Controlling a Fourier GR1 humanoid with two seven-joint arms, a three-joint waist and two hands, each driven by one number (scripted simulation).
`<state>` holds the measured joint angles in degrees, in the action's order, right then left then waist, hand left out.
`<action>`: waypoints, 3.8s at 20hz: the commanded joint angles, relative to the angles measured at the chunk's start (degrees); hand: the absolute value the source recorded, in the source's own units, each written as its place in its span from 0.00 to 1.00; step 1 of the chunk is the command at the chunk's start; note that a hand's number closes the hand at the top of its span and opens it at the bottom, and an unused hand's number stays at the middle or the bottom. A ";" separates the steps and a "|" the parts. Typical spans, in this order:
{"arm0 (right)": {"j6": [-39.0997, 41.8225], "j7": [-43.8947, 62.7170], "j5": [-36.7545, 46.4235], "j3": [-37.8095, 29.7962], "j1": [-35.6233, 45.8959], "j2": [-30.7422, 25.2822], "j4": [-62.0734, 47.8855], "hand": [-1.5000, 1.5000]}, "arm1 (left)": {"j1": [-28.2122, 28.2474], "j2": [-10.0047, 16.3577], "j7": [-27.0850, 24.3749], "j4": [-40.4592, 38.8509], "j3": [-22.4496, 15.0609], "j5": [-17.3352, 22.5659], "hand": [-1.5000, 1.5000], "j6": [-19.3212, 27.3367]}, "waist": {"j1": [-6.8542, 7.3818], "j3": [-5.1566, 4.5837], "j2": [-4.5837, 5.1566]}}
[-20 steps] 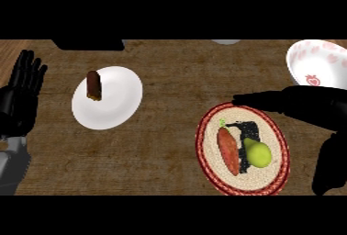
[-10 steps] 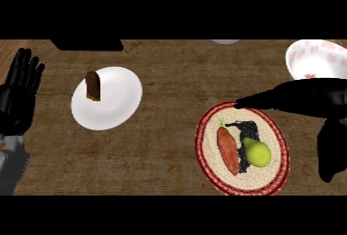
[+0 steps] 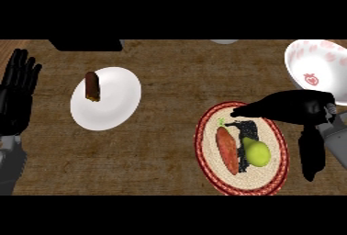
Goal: Pick the pear from the placemat and place it in the bowl
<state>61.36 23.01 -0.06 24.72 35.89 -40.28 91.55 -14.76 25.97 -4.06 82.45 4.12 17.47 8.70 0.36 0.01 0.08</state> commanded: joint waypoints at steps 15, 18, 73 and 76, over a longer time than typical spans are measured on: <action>-7.71 -29.13 29.83 2.51 -7.33 4.19 -12.63 0.00 | 1.91 -1.44 0.71 1.43 4.49 -1.27 0.50 -4.62 | 0.02 0.01 -0.02; -9.62 -32.13 32.63 2.80 -9.19 4.33 -13.40 0.00 | 1.48 -2.35 4.95 5.95 3.46 -3.35 0.50 -1.62 | -0.02 0.03 -0.07; -54.26 -44.83 43.63 -46.49 -20.82 -23.00 -59.83 1.00 | 5.69 -5.91 2.83 5.81 11.51 -6.00 0.50 -6.20 | -4.43 0.68 0.01; -58.61 -50.88 40.87 -51.62 -23.16 -26.62 -65.44 1.00 | 6.03 -4.96 1.23 4.18 11.93 -5.76 0.50 -8.00 | -3.20 0.52 0.20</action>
<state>8.64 -23.40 43.89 -19.79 15.58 -61.91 32.84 -10.15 20.43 -1.21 87.13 15.54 10.94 2.69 -4.56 0.60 0.15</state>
